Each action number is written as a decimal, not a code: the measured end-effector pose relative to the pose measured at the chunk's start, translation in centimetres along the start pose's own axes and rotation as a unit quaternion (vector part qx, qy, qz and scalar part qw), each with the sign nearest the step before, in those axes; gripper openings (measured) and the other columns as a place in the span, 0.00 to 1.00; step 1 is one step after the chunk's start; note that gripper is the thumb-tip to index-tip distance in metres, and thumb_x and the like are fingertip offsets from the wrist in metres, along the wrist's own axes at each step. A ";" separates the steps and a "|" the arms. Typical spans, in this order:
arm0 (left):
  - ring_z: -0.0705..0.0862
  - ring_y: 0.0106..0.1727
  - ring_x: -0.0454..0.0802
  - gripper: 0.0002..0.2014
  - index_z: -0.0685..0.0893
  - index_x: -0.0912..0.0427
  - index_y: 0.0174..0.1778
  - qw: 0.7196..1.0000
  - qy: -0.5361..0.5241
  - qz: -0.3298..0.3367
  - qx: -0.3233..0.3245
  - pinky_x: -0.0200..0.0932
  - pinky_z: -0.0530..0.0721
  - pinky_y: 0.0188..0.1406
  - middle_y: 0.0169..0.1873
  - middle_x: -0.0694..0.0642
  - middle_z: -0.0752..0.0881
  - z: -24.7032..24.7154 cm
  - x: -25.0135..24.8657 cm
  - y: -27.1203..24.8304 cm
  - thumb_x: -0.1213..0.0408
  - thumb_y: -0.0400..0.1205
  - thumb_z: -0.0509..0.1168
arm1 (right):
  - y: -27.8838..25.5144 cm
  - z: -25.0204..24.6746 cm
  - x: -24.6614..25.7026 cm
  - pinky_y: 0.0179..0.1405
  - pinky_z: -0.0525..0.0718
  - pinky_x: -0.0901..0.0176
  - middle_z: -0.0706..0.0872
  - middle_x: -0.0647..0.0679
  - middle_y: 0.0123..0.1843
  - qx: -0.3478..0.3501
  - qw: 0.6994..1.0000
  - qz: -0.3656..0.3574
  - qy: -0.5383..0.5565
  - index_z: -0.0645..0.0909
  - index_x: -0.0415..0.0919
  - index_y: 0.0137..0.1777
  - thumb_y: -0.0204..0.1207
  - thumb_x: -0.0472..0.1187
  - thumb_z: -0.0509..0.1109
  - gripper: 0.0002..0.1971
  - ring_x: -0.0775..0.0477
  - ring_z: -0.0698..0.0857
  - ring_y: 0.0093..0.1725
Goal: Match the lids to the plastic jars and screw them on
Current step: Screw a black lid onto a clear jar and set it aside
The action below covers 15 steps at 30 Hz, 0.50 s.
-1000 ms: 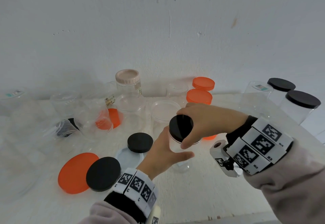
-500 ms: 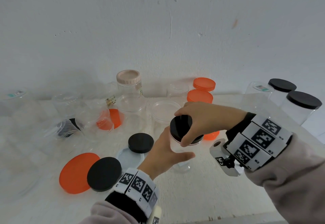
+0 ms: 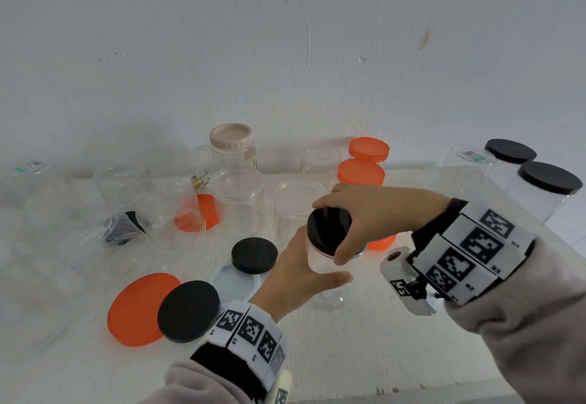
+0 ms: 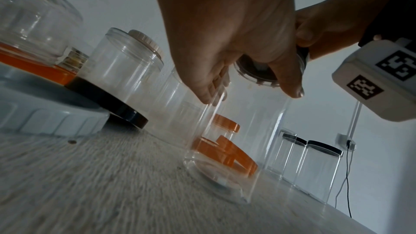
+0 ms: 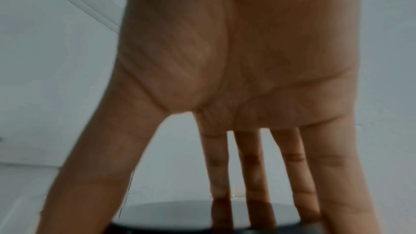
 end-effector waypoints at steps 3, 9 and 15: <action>0.73 0.68 0.31 0.44 0.63 0.37 0.75 1.000 0.001 -0.002 -0.002 0.27 0.71 0.59 0.68 0.34 0.75 0.0 0.1 0.0 0.50 0.67 0.80 | 0.2 -0.8 0.2 0.57 0.82 0.57 0.76 0.59 0.61 -0.043 0.999 -0.011 -0.002 0.73 0.55 0.71 0.56 0.62 0.82 0.42 0.55 0.77 0.60; 0.71 0.62 0.20 0.42 0.63 0.32 0.72 1.000 -0.006 -0.012 0.003 0.23 0.71 0.52 0.63 0.27 0.75 0.1 0.4 0.0 0.46 0.67 0.80 | 0.2 -0.9 -0.3 0.26 0.72 0.61 0.82 0.52 0.38 -0.122 0.990 0.054 -0.045 0.78 0.42 0.45 0.54 0.77 0.73 0.37 0.51 0.78 0.32; 0.72 0.68 0.29 0.44 0.62 0.35 0.74 1.000 0.003 -0.005 -0.001 0.25 0.69 0.58 0.68 0.33 0.75 0.0 0.1 0.0 0.50 0.67 0.80 | -0.2 0.1 0.0 0.57 0.78 0.58 0.71 0.57 0.66 0.028 0.999 0.010 -0.026 0.63 0.56 0.79 0.62 0.58 0.81 0.47 0.52 0.74 0.63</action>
Point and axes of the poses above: each hand's wrist, its own y-axis towards the middle knuckle, its own z-axis out of the palm, x = y × z, the point moved 10 cm from there along y, towards the middle knuckle
